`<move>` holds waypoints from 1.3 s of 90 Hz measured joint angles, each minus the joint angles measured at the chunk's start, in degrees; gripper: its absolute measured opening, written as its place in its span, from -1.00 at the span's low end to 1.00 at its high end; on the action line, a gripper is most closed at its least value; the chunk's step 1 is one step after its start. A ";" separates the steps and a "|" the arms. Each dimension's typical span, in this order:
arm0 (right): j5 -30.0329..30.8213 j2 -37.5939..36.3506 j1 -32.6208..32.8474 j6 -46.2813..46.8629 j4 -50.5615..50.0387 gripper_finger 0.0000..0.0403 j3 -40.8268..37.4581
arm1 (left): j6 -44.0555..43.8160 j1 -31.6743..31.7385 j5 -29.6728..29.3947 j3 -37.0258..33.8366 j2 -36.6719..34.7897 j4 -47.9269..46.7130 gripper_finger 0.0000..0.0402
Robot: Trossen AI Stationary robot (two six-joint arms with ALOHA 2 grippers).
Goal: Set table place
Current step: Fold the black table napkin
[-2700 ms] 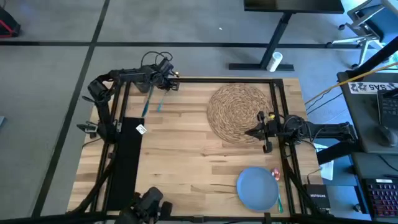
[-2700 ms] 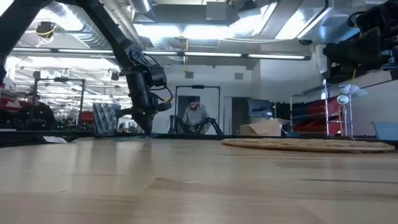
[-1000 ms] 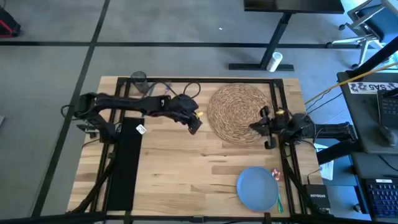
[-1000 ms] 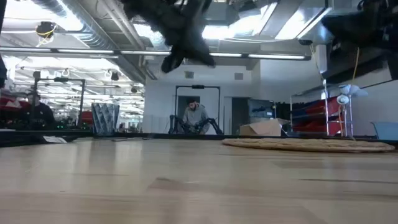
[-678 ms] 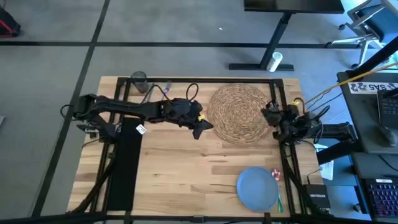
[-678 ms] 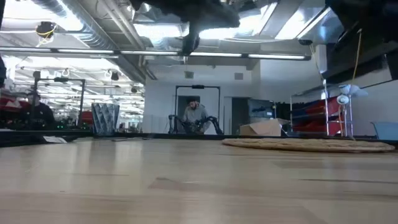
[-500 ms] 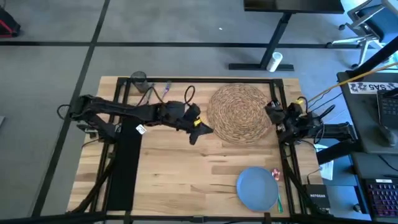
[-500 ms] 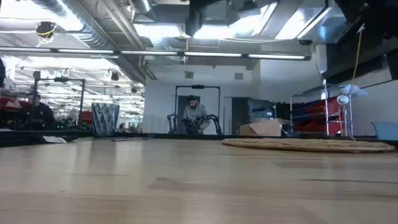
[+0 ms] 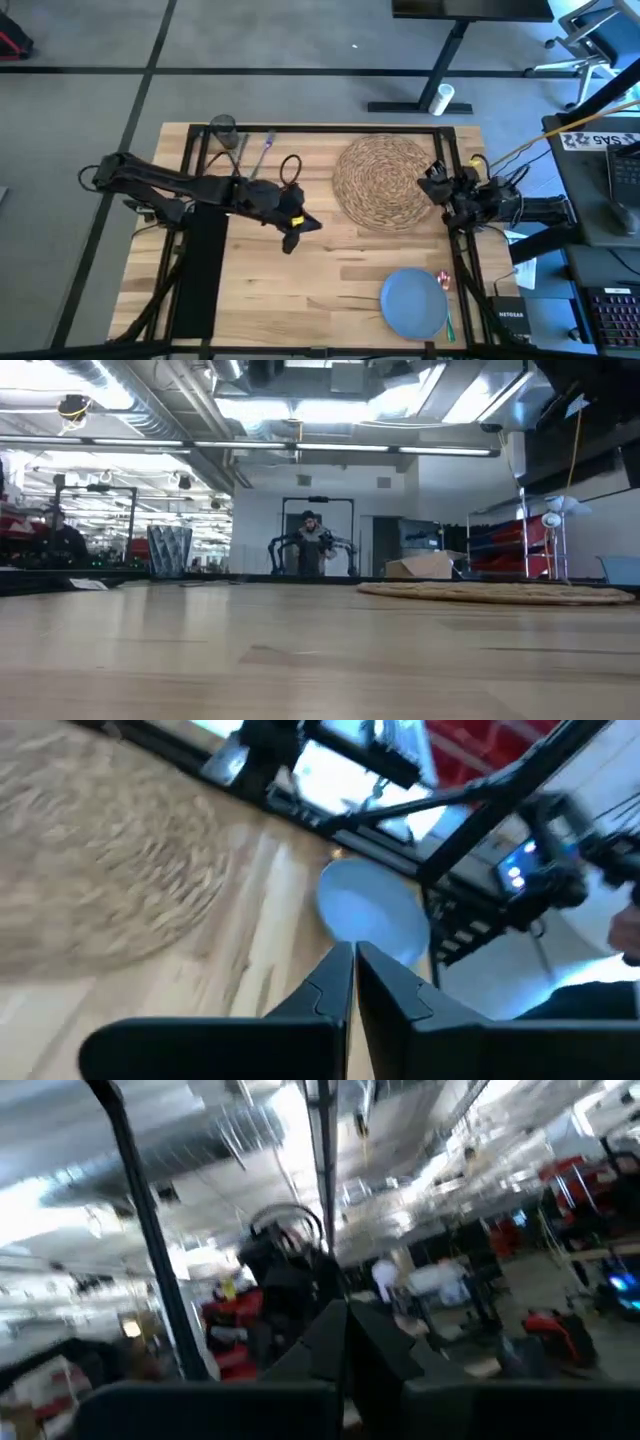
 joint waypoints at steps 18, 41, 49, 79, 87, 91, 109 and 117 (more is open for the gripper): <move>0.86 11.91 0.00 -4.82 -14.40 -1.00 13.35 | -4.53 -1.69 -0.47 0.00 -1.79 -13.88 -1.00; 1.66 29.80 0.00 -12.59 -22.57 -1.00 29.21 | -15.90 -4.77 -1.71 0.00 -1.83 -31.91 -1.00; 1.68 34.37 0.00 -14.65 -23.65 -1.00 32.99 | -20.41 -6.23 -1.73 0.00 -1.83 -36.79 -1.00; 4.31 41.15 0.00 -17.51 -23.93 -1.00 39.75 | -44.17 -14.92 -1.39 0.00 -1.83 -57.28 -1.00; 6.07 41.08 0.00 -17.51 -23.98 -1.00 39.82 | -49.93 -17.42 -0.46 0.00 -1.82 -61.32 -1.00; 6.73 41.08 0.00 -17.50 -24.41 -1.00 39.82 | -52.76 -18.37 0.03 0.00 -1.82 -63.64 -1.00; 7.14 40.95 0.00 -17.39 -25.01 -1.00 39.82 | -61.15 -20.70 0.72 -0.02 -1.81 -70.65 -1.00; 7.14 40.95 0.00 -17.33 -25.02 -1.00 39.82 | -62.45 -20.82 2.06 -0.82 -1.81 -70.85 -1.00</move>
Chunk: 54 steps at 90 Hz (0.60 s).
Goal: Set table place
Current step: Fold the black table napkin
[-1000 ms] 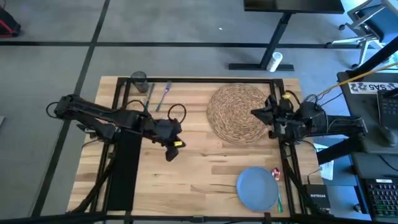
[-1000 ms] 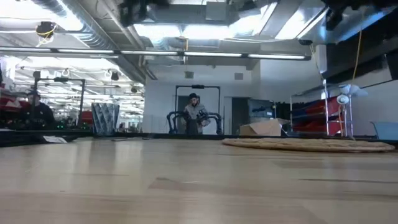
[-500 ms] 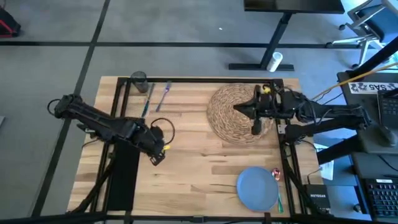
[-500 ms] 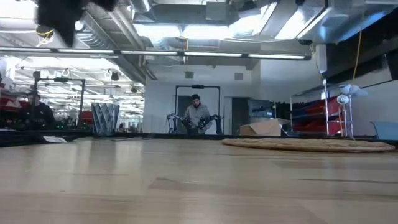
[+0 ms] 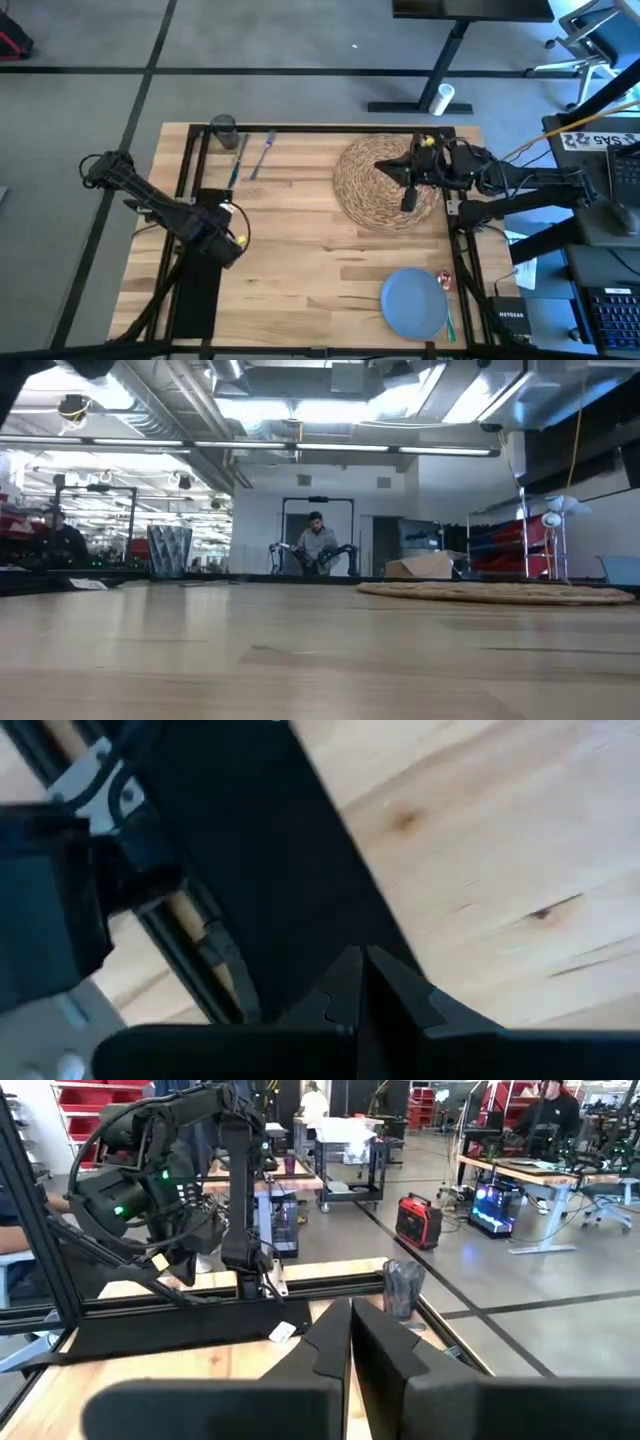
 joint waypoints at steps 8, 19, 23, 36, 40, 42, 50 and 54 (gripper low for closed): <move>0.08 0.00 0.00 0.01 0.00 -1.00 0.00 | 0.38 0.00 0.08 -1.30 0.00 2.70 -1.00; 0.61 0.00 0.00 0.01 0.00 -1.00 0.00 | 0.16 0.00 0.08 -4.37 0.02 6.50 -1.00; 0.73 0.00 0.00 0.01 0.00 -1.00 0.00 | -0.62 0.00 0.06 -5.47 0.02 6.87 -1.00; 1.52 0.00 0.00 0.03 0.00 -1.00 0.00 | -3.48 0.04 2.38 -9.50 0.02 6.83 -1.00; 1.51 0.00 0.00 0.02 0.00 -1.00 0.00 | -3.68 0.04 3.59 -11.00 0.02 7.47 -1.00; 1.51 0.00 0.00 0.04 -0.02 -1.00 0.00 | -3.74 0.04 4.35 -11.81 0.02 8.15 -1.00; 1.51 0.00 0.00 0.02 0.00 -1.00 0.00 | -3.84 0.04 6.96 -14.92 0.04 12.01 -1.00; 1.51 0.00 0.00 0.01 -0.02 -1.00 0.00 | -3.87 0.04 7.68 -16.44 0.04 14.24 -1.00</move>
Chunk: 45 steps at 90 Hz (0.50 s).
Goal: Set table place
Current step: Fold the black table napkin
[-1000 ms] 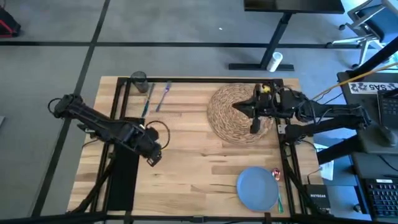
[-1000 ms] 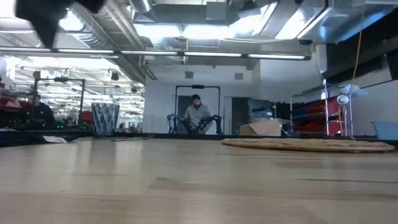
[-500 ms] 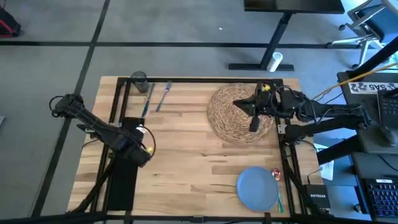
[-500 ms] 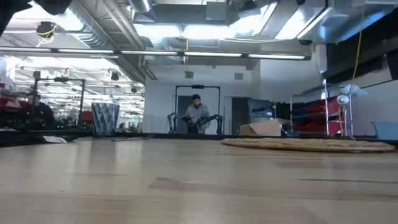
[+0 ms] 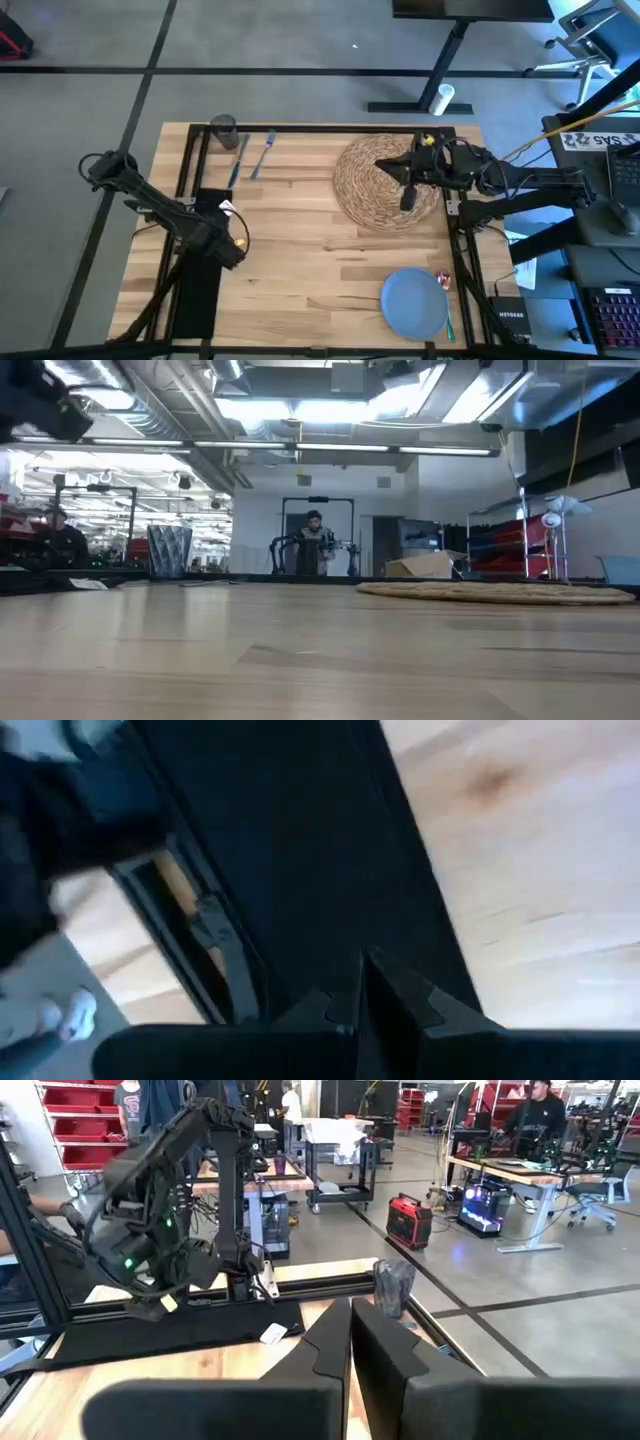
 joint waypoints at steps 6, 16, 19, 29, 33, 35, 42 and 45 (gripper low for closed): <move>0.00 0.00 0.00 0.02 0.03 -1.00 0.00 | -0.57 0.00 0.64 -1.97 0.00 3.68 -1.00; 0.00 0.00 0.00 0.02 0.04 -1.00 0.00 | -2.39 0.00 1.68 -4.89 0.00 7.40 -1.00; 0.00 0.00 0.00 0.01 0.04 -1.00 0.00 | -2.78 0.00 2.11 -5.77 -0.02 8.29 -1.00; 0.00 0.00 0.00 0.01 0.06 -1.00 0.00 | -3.21 0.00 3.62 -8.55 0.00 10.79 -1.00; 0.00 0.00 0.00 0.01 0.04 -1.00 0.00 | -3.61 0.00 3.91 -9.67 0.00 12.01 -1.00; 0.00 0.00 0.00 0.01 0.04 -1.00 0.00 | -3.86 0.00 4.06 -10.21 0.00 12.61 -1.00; 0.00 0.00 0.00 0.00 0.06 -1.00 0.00 | -4.39 0.00 4.26 -12.10 0.00 15.60 -1.00; 0.00 0.00 0.00 0.00 0.06 -1.00 0.00 | -4.63 0.00 4.28 -12.88 0.00 17.39 -1.00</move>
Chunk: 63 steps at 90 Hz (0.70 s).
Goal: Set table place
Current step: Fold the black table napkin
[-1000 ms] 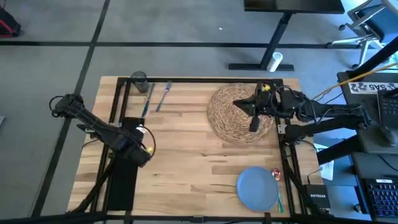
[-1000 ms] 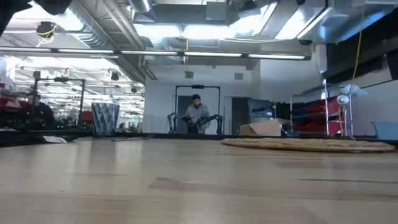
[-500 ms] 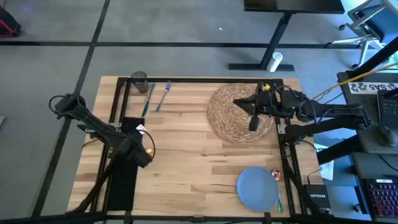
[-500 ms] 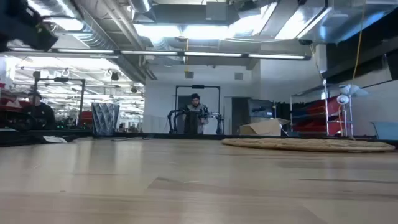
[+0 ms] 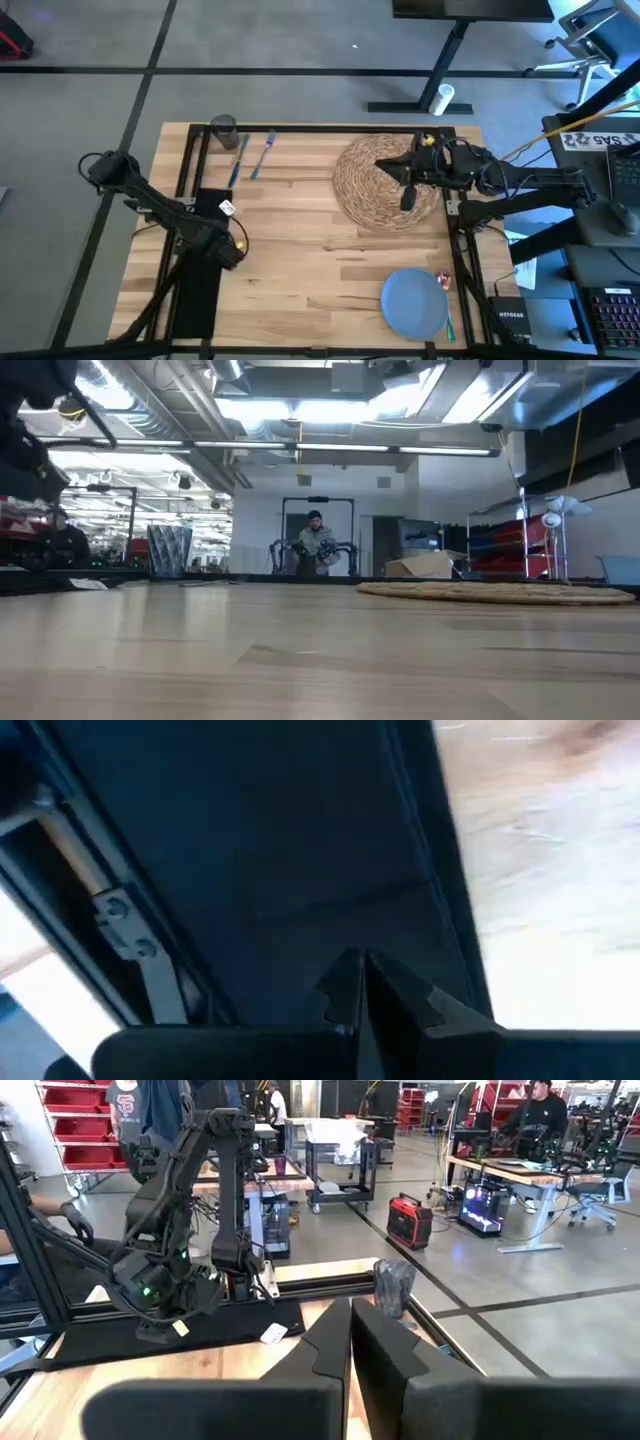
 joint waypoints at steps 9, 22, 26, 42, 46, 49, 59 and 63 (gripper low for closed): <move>0.00 0.00 0.00 0.00 0.00 -1.00 0.00 | -1.24 0.00 -0.03 -2.00 0.00 5.91 -1.00; 0.00 0.00 0.00 0.00 0.02 -1.00 0.00 | -3.14 0.00 -0.06 -3.53 -0.09 12.21 -1.00; 0.00 0.00 0.00 0.00 0.02 -1.00 0.00 | -3.50 0.07 -0.35 -3.63 -0.13 13.37 -1.00; 0.24 0.00 0.00 -0.13 0.07 -1.00 0.00 | -2.43 1.84 -1.25 -3.65 -0.11 15.64 -1.00; 0.61 0.00 0.00 -0.15 0.07 -1.00 0.00 | -2.01 2.64 -2.10 -3.65 -0.12 16.71 -1.00; 0.63 0.00 0.00 -0.15 0.07 -1.00 0.00 | -1.66 3.32 -2.83 -3.65 -0.13 17.49 -1.00; 0.66 0.00 0.00 -0.17 0.09 -1.00 0.00 | 0.45 6.25 -6.01 -3.67 -0.11 20.03 -1.00; 0.66 0.00 0.00 -0.17 0.09 -1.00 0.00 | 1.65 7.68 -7.15 -3.68 -0.11 20.84 -1.00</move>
